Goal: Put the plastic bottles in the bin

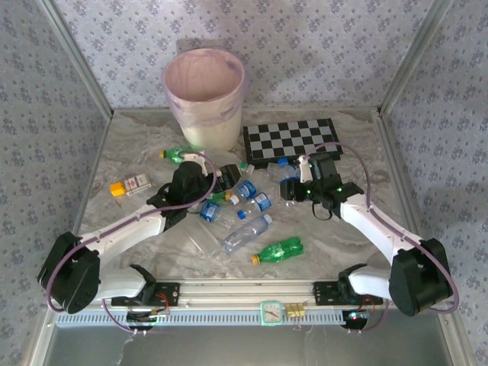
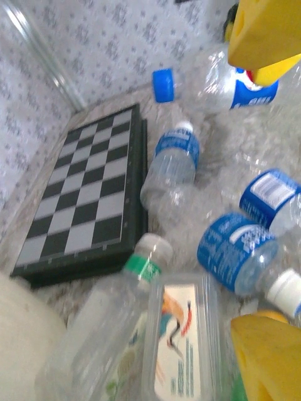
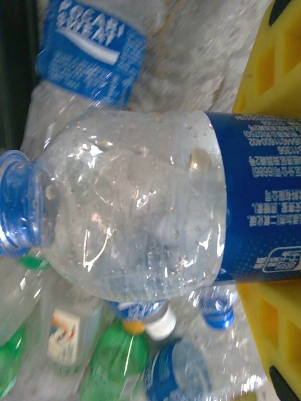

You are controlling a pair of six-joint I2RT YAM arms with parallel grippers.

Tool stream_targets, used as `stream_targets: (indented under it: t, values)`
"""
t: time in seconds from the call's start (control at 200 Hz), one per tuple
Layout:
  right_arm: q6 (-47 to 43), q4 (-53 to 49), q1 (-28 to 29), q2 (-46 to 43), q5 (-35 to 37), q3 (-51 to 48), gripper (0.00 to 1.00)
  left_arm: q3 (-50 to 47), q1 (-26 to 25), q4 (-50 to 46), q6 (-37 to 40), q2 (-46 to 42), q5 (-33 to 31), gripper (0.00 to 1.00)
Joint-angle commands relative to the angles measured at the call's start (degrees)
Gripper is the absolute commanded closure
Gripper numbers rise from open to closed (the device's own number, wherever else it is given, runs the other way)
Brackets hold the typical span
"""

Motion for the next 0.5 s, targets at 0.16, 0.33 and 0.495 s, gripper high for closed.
stream_targets:
  t: [0.16,0.33,0.495]
  values:
    - [4.6,16.5,3.9,-0.7,-7.2,1.6,0.50,4.9,-1.6,5.8,-0.8,0.7,6.5,0.00]
    - [4.8,19.9,8.1,0.5,-7.1,2.6,0.51,4.9,-2.2,7.6,-2.4,1.1,6.9,0.00]
    - [3.3,19.9,11.6,2.3,-5.7,4.5,0.51,5.9,-2.5,8.2,-3.1,3.0,8.5,0.00]
